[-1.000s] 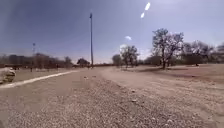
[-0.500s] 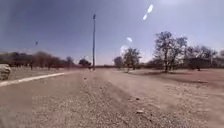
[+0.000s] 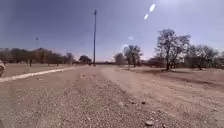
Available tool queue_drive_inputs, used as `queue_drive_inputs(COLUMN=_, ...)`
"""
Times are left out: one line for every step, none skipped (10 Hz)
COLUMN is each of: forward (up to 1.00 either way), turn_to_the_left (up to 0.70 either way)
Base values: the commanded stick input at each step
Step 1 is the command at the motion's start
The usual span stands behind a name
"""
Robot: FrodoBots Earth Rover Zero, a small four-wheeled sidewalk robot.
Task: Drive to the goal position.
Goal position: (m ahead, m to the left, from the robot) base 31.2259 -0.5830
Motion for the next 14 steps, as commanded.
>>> queue_drive_inputs(forward=0.85, turn_to_the_left=0.0)
queue_drive_inputs(forward=0.85, turn_to_the_left=0.0)
queue_drive_inputs(forward=0.85, turn_to_the_left=0.0)
queue_drive_inputs(forward=0.85, turn_to_the_left=-0.32)
queue_drive_inputs(forward=0.85, turn_to_the_left=-0.33)
queue_drive_inputs(forward=0.85, turn_to_the_left=-0.34)
queue_drive_inputs(forward=0.85, turn_to_the_left=-0.29)
queue_drive_inputs(forward=0.85, turn_to_the_left=0.0)
queue_drive_inputs(forward=0.85, turn_to_the_left=0.0)
queue_drive_inputs(forward=0.85, turn_to_the_left=0.0)
queue_drive_inputs(forward=0.85, turn_to_the_left=0.0)
queue_drive_inputs(forward=0.85, turn_to_the_left=0.0)
queue_drive_inputs(forward=0.85, turn_to_the_left=0.0)
queue_drive_inputs(forward=0.85, turn_to_the_left=0.0)
